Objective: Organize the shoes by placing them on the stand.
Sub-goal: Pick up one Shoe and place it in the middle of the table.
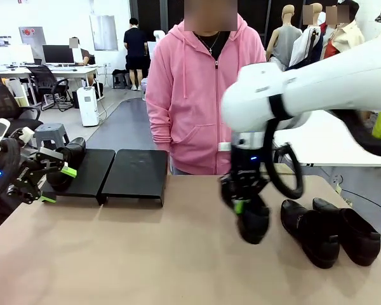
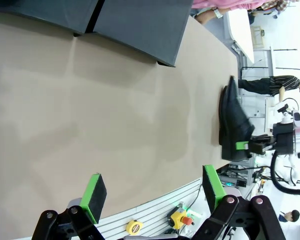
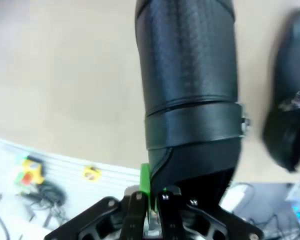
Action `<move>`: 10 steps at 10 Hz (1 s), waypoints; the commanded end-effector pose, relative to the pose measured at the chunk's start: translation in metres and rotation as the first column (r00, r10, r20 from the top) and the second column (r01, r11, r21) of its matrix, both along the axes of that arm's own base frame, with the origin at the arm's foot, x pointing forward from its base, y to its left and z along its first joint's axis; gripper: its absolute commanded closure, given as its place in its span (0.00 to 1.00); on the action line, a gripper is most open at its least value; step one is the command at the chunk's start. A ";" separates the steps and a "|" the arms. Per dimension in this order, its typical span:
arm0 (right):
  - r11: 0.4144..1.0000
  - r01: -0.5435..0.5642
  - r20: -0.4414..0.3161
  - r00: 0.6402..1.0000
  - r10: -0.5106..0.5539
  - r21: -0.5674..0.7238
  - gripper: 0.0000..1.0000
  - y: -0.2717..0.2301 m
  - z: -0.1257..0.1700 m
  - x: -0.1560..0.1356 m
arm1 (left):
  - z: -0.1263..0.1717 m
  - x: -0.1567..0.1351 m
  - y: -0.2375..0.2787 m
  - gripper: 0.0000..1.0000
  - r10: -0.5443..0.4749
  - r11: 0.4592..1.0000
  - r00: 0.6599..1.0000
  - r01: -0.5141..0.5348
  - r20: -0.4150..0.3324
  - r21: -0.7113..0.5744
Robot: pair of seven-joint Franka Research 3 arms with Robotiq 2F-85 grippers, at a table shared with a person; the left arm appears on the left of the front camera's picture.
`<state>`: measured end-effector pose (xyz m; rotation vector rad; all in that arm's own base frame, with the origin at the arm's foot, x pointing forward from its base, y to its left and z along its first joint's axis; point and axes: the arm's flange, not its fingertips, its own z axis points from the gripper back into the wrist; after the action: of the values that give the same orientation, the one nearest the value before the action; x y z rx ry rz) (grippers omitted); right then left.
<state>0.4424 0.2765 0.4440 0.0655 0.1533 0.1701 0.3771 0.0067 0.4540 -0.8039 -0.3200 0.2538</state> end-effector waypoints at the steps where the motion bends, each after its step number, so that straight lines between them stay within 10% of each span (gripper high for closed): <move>1: 0.992 0.031 -0.026 0.999 -0.028 0.123 1.00 0.053 -0.017 0.016 | 0.001 0.000 0.002 0.00 0.001 1.000 1.000 0.000 0.002 -0.013; 6: 0.992 0.127 -0.071 0.989 -0.126 0.017 1.00 0.115 -0.054 -0.041 | 0.001 0.000 0.002 0.00 0.001 1.000 1.000 0.000 0.002 -0.013; 10: 0.980 0.201 -0.093 0.975 -0.201 -0.003 1.00 0.117 -0.070 -0.022 | 0.001 0.000 0.002 0.00 0.001 1.000 1.000 0.000 0.002 -0.013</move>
<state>0.4142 0.3895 0.3711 0.0941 0.2484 0.0015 0.3771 0.0068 0.4539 -0.8037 -0.3200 0.2542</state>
